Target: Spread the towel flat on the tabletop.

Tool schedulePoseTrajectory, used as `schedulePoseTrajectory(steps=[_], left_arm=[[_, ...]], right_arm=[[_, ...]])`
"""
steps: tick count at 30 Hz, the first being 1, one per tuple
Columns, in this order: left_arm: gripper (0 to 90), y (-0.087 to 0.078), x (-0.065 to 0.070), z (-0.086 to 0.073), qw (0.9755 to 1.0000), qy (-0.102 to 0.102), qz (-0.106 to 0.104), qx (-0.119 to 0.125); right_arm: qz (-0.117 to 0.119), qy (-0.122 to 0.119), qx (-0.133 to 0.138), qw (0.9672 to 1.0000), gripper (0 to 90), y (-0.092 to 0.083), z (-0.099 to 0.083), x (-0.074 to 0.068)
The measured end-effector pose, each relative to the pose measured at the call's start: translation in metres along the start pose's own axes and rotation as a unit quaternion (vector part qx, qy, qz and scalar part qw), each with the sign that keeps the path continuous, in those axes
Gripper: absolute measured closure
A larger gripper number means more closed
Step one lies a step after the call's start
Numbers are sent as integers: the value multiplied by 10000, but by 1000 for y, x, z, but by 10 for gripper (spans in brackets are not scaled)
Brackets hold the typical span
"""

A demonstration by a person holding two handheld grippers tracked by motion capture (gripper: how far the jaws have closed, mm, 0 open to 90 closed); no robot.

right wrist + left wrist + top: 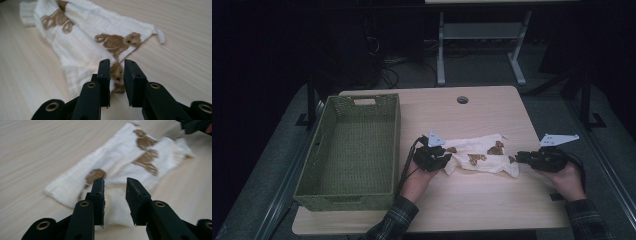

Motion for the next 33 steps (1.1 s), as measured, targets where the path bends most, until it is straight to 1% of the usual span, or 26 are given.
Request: schedulePoseTrajectory(steps=[3,4,5,6,9,12,14,15,17,18,19,20,21,22,23,24,25,26,27,29,30,31,32,33], left_arm=[[687,-4,14,-7,9998,85,-176,-91],[689,-4,17,-10,9996,122,-236,-119],[691,-2,20,-12,9994,137,-269,-156],[691,0,22,-13,9992,197,-280,-209],[680,11,24,-18,9986,296,-225,-375],[672,20,23,-23,9978,315,-233,-540],[660,26,22,-27,9965,413,-185,-706],[656,29,21,-29,9961,418,-156,-756],[658,34,20,-31,9952,450,-132,-863],[667,36,20,-32,9948,471,-93,-903],[686,37,20,-33,9938,546,-40,-963],[714,38,19,-32,9937,606,6,-940],[744,38,19,-32,9940,537,20,-957],[799,38,17,-32,9935,595,46,-974],[826,38,17,-31,9932,607,46,-988],[841,38,16,-31,9936,561,17,-985],[851,38,16,-31,9939,511,-2,-977],[856,37,15,-30,9943,486,-26,-951],[859,35,14,-29,9949,447,-50,-906],[863,29,14,-25,9964,327,-103,-782],[865,26,14,-24,9969,273,-110,-724],[866,22,13,-23,9972,285,-91,-681],[867,18,14,-22,9976,240,-88,-649],[867,13,14,-22,9977,246,-86,-627]], right_arm=[[87,-77,-59,9999,749,-3,-4,-10],[113,-100,-67,9999,749,-3,-5,-13],[116,-197,-77,9997,749,-3,-7,-14],[129,-212,-110,9996,748,-3,-8,-17],[182,-259,-206,9993,736,-2,-12,-21],[280,-277,-301,9988,721,1,-16,-24],[327,-331,-375,9982,705,4,-17,-26],[351,-363,-402,9979,700,6,-17,-28],[360,-400,-548,9970,693,11,-19,-30],[364,-458,-643,9962,692,14,-20,-31],[363,-494,-714,9956,693,16,-22,-32],[333,-541,-733,9953,718,17,-23,-33],[280,-557,-738,9953,747,17,-23,-33],[242,-603,-749,9951,783,17,-22,-33],[195,-666,-741,9948,824,16,-23,-33],[181,-687,-740,9947,846,16,-23,-32],[192,-638,-754,9949,856,16,-23,-32],[213,-662,-750,9948,861,15,-23,-31],[243,-600,-761,9950,865,15,-23,-31],[306,-573,-738,9952,867,13,-23,-29],[342,-608,-692,9952,868,11,-23,-28],[358,-581,-673,9954,869,9,-23,-28],[378,-571,-653,9955,869,7,-22,-28],[432,-607,-594,9955,868,5,-22,-27]])
Point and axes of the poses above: each handheld gripper's, and its own axes: y roughly forward along the jaws, z roughly out of its top, x roughly to its right, the point moved 5 cm from there along y, roughly forward along the jaws, and after that the axes turned 2 degrees about y, right-handed, at the moved point
